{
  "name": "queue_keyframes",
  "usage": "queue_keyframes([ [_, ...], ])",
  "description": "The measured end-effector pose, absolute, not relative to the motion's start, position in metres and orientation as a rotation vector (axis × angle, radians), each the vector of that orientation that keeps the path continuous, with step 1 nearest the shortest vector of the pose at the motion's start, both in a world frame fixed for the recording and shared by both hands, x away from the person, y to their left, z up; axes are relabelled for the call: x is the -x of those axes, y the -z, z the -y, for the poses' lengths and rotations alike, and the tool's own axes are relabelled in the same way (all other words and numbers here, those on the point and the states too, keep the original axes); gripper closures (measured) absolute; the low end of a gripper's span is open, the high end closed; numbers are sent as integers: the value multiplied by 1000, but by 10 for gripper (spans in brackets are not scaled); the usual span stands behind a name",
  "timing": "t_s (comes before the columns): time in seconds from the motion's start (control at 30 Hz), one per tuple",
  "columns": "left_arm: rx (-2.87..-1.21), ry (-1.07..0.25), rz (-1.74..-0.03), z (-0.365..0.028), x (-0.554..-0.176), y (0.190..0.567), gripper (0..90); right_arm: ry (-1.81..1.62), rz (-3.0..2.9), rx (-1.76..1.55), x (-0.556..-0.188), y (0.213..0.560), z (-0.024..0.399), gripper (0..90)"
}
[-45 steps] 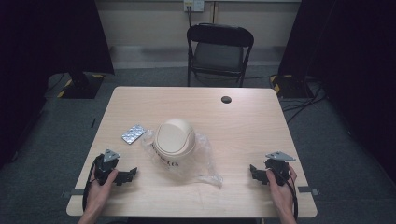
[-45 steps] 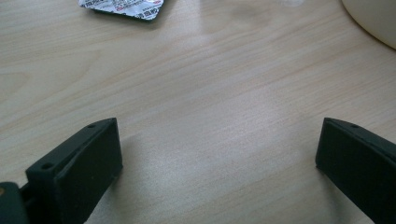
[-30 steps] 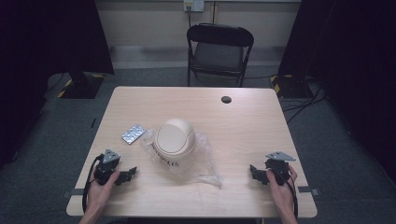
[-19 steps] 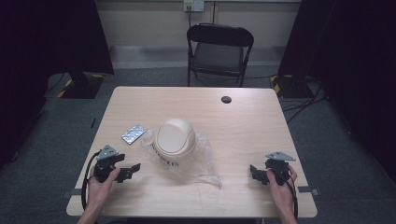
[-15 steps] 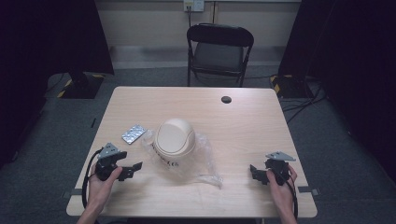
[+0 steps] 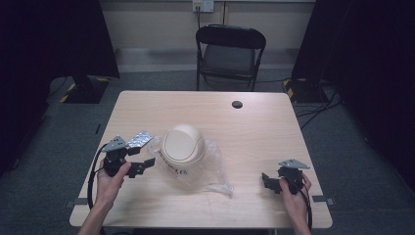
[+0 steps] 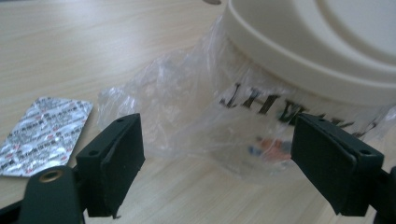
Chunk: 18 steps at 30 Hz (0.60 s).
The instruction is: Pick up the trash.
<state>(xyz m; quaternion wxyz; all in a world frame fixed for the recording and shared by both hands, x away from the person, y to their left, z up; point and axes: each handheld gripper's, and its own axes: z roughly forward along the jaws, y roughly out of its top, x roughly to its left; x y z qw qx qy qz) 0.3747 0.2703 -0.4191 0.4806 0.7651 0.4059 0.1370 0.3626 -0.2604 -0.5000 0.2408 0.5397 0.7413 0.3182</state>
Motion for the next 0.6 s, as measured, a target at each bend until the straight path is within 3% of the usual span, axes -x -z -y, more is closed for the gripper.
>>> queue_keyframes([
  [0.6,-1912,-291,-874,-238,-398,378,170,-871,-2028,-1476,-363,500,260,104],
])
